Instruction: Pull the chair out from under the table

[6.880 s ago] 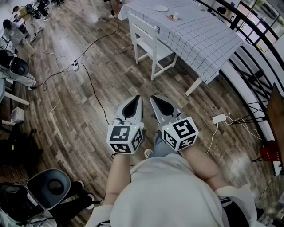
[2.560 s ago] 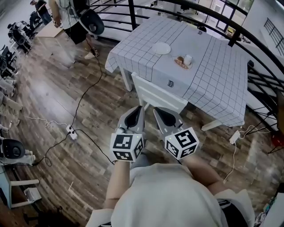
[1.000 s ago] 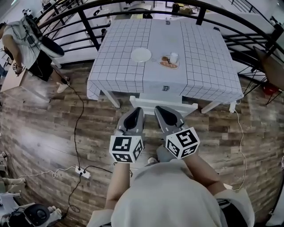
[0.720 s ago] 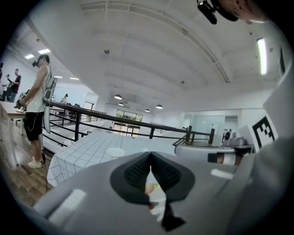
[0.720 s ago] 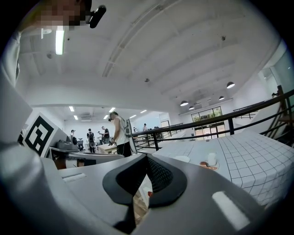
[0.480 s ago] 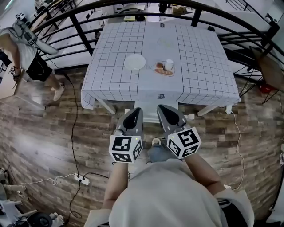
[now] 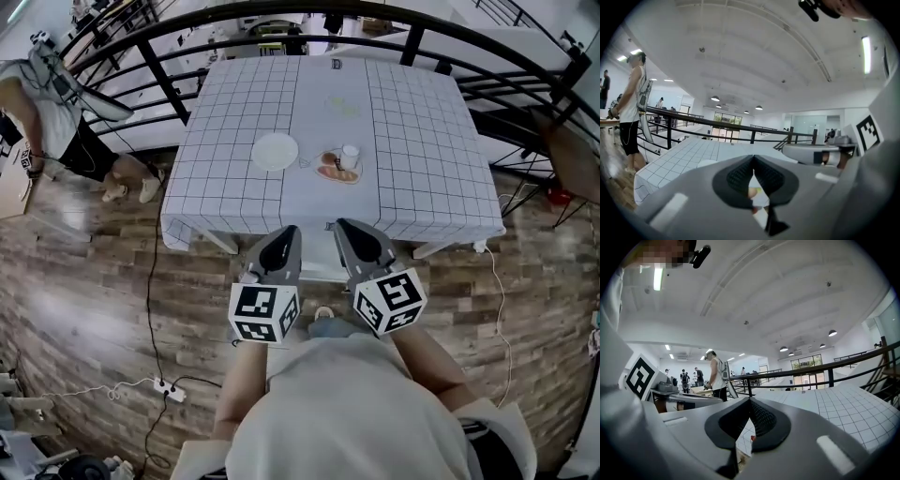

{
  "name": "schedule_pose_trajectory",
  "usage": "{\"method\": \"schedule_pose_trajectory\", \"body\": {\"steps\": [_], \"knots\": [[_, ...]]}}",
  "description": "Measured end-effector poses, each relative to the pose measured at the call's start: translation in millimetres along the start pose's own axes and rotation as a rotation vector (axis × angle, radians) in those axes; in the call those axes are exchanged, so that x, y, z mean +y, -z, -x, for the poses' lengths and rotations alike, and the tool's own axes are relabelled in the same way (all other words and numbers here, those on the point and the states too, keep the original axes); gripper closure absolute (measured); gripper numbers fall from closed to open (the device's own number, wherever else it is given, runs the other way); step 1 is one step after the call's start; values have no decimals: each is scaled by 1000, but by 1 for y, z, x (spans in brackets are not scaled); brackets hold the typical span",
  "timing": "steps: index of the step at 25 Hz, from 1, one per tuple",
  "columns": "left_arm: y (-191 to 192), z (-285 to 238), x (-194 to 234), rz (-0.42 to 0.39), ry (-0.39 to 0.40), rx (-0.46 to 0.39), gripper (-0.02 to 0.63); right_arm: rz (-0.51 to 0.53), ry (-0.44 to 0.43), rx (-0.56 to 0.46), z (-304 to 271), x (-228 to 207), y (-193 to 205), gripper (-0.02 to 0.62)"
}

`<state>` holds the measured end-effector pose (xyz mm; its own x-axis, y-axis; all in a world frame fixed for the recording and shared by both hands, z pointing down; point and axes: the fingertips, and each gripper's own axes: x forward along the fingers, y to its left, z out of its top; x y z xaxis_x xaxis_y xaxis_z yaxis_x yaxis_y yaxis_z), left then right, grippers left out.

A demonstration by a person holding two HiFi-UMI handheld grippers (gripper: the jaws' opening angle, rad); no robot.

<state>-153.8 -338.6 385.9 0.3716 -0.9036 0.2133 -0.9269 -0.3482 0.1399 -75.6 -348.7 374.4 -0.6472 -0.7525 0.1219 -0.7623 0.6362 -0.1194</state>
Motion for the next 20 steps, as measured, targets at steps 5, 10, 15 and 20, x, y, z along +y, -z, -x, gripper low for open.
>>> {"method": "schedule_pose_trajectory", "body": {"steps": [5, 10, 15, 20], "knots": [[-5, -28, 0, -5, -5, -2, 595, 1, 11, -4, -11, -29, -4, 597], [-6, -49, -5, -11, -3, -3, 595, -9, 19, -3, -13, -52, -3, 597], [-5, -60, -11, -25, 4, 17, 595, -38, 33, -8, -12, -66, -2, 597], [-2, -66, -15, -33, 5, 31, 595, -58, 43, -10, -10, -73, 1, 597]]}}
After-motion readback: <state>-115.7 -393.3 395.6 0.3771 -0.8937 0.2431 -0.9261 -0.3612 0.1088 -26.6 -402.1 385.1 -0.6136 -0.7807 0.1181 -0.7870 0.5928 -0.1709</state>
